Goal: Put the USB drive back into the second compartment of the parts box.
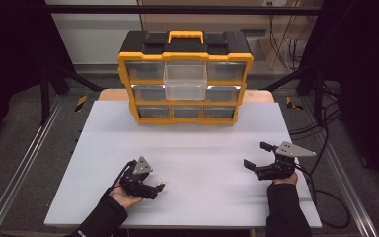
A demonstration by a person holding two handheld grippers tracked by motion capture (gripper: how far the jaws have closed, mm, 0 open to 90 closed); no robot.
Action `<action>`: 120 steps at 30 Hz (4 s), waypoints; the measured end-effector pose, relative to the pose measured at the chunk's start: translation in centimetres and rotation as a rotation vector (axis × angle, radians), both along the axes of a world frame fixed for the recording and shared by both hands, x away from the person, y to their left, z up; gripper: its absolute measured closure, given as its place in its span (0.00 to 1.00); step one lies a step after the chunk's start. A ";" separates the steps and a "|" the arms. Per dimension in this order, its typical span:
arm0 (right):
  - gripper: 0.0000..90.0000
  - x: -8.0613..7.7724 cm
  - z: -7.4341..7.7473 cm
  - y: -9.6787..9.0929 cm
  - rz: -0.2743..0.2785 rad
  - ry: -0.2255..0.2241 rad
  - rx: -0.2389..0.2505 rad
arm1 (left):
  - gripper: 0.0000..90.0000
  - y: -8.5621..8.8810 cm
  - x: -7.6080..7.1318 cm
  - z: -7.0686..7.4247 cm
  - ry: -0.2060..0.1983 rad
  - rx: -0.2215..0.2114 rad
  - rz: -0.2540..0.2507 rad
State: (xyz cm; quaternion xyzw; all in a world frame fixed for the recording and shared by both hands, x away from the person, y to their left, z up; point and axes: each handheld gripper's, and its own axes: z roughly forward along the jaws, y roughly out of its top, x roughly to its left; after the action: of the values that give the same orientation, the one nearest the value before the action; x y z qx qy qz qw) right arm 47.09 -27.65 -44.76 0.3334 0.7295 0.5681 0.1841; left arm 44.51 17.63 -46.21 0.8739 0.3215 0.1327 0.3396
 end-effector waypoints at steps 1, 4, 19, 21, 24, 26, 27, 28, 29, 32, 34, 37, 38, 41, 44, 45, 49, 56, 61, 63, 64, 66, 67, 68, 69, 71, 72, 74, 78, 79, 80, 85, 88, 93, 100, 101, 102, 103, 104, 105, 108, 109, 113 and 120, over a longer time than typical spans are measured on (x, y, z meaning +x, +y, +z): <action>0.02 0.0 0.0 0.0 0.000 0.000 0.000 | 0.26 -0.1 0.0 0.0 0.004 0.007 0.004; 0.02 0.0 0.0 0.0 0.000 0.001 0.000 | 0.32 -0.2 0.0 -0.1 0.008 0.024 0.006; 0.02 0.0 0.0 0.0 0.000 0.002 0.000 | 0.61 -0.8 -0.3 -0.2 0.032 0.073 0.004; 0.02 0.0 0.0 0.0 0.000 0.000 -0.001 | 0.63 -0.9 -0.3 -0.3 0.035 0.069 0.010; 0.02 0.0 0.0 0.0 0.001 0.002 0.000 | 0.67 -1.0 -0.3 -0.2 0.045 0.068 0.012; 0.02 0.0 0.0 0.0 0.003 0.004 0.000 | 0.69 -1.0 -0.3 -0.2 0.049 0.071 0.015; 0.02 0.0 0.0 0.0 0.002 0.004 -0.001 | 0.70 -1.0 -0.3 -0.2 0.052 0.070 0.016; 0.02 0.0 0.0 0.0 0.003 0.004 0.000 | 0.71 -1.1 -0.3 -0.1 0.056 0.071 0.017; 0.02 0.0 0.0 0.0 0.002 0.004 0.000 | 0.72 -1.1 -0.3 -0.1 0.058 0.072 0.019; 0.02 0.0 0.0 0.0 0.003 0.004 0.000 | 0.75 -1.1 -0.3 -0.1 0.066 0.069 0.027; 0.02 0.0 0.0 0.0 0.002 0.005 -0.001 | 0.77 -1.2 -0.3 -0.1 0.072 0.068 0.031; 0.02 0.0 0.0 0.0 0.003 0.006 0.000 | 0.81 -1.2 -0.2 -0.1 0.084 0.070 0.036; 0.02 0.0 0.0 0.0 0.003 0.006 0.000 | 0.82 -1.1 -0.2 -0.1 0.087 0.071 0.036; 0.02 0.0 0.0 0.0 0.003 0.005 0.000 | 0.84 -1.1 -0.2 -0.1 0.092 0.068 0.043; 0.02 0.0 0.0 0.0 0.002 0.005 0.000 | 0.87 -1.1 -0.1 -0.1 0.103 0.066 0.046; 0.02 0.0 0.0 0.0 0.003 0.006 0.000 | 0.87 -1.1 -0.1 -0.1 0.106 0.065 0.046; 0.02 0.0 0.0 0.0 0.002 0.006 0.000 | 0.87 -1.0 0.0 -0.1 0.106 0.065 0.046; 0.02 0.1 0.0 0.0 0.002 0.006 -0.001 | 0.84 -1.0 0.1 -0.2 0.104 0.050 0.049; 0.02 0.1 0.0 0.0 0.001 0.007 0.000 | 0.86 -1.0 0.3 -0.1 0.109 0.050 0.056; 0.02 0.1 0.0 0.0 0.004 0.006 -0.002 | 0.86 -1.1 0.3 -0.1 0.111 0.051 0.058; 0.02 0.1 0.0 0.0 0.004 0.007 -0.002 | 0.87 -1.1 0.3 -0.1 0.111 0.052 0.059; 0.02 0.1 0.0 0.0 0.004 0.007 -0.001 | 0.87 -1.2 0.4 -0.1 0.113 0.057 0.060; 0.02 0.1 0.0 0.0 0.004 0.006 -0.001 | 0.87 -1.2 0.4 -0.1 0.115 0.059 0.061; 0.02 0.1 0.0 0.0 0.004 0.006 0.000 | 0.87 -1.2 0.4 -0.1 0.117 0.062 0.061; 0.02 0.1 0.0 0.0 0.003 0.006 -0.002 | 0.87 -1.2 0.4 -0.1 0.118 0.065 0.060; 0.02 0.1 -0.1 0.0 0.004 0.009 -0.003 | 0.87 -1.2 0.5 0.0 0.122 0.066 0.059; 0.02 0.1 -0.1 0.0 0.004 0.011 -0.002 | 0.87 -1.2 0.5 0.0 0.125 0.065 0.058; 0.02 0.1 -0.1 0.1 0.004 0.010 0.001 | 0.87 -1.2 0.6 0.0 0.130 0.060 0.058; 0.02 0.1 -0.1 0.0 0.004 0.009 0.000 | 0.87 -1.1 0.6 0.0 0.134 0.056 0.055; 0.02 0.1 -0.1 0.0 0.004 0.009 0.000 | 0.87 -1.1 0.7 0.0 0.137 0.054 0.054; 0.02 0.1 -0.1 0.0 0.004 0.009 0.000 | 0.88 -1.0 0.7 0.0 0.136 0.054 0.053; 0.02 0.1 0.0 0.0 0.005 0.008 0.001 | 0.88 -0.9 0.7 0.1 0.132 0.051 0.053; 0.02 0.1 -0.1 0.0 0.004 0.010 -0.001 | 0.88 -0.8 0.6 0.3 0.125 0.041 0.054; 0.02 0.1 -0.1 0.1 0.004 0.011 -0.001 | 0.88 -0.6 0.3 1.0 0.101 0.022 0.048; 0.02 0.1 -0.1 0.1 0.005 0.012 -0.001 | 0.88 0.0 0.2 1.9 0.088 -0.005 0.046; 0.02 0.1 -0.1 0.1 0.005 0.011 -0.002 | 0.88 0.0 0.2 2.0 0.088 -0.008 0.046; 0.02 0.1 -0.1 0.1 0.005 0.012 -0.002 | 0.88 0.1 0.2 2.1 0.087 -0.010 0.046; 0.02 0.1 -0.1 0.1 0.006 0.013 -0.001 | 0.88 0.2 0.2 2.2 0.085 -0.014 0.046; 0.02 0.1 -0.1 0.1 0.007 0.014 -0.003 | 0.88 0.3 0.2 2.4 0.081 -0.019 0.048; 0.02 0.1 -0.1 0.1 0.006 0.013 -0.003 | 0.88 0.4 0.2 2.5 0.077 -0.023 0.050; 0.02 0.2 -0.1 0.1 0.007 0.013 -0.006 | 0.88 0.8 0.3 3.0 0.072 -0.037 0.055; 0.02 0.2 -0.1 0.1 0.007 0.015 -0.005 | 0.88 0.9 0.3 3.1 0.069 -0.044 0.057; 0.02 0.2 -0.1 0.1 0.006 0.013 -0.006 | 0.88 1.3 0.3 3.6 0.065 -0.059 0.065; 0.02 0.2 -0.2 0.1 0.007 0.017 -0.007 | 0.88 2.2 0.4 4.7 0.053 -0.089 0.080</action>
State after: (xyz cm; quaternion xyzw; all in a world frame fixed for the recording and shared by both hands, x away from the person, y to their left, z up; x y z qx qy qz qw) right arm 47.31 -27.55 -44.92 0.3351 0.7343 0.5632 0.1771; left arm 44.93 19.88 -41.51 0.8476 0.3708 0.1085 0.3637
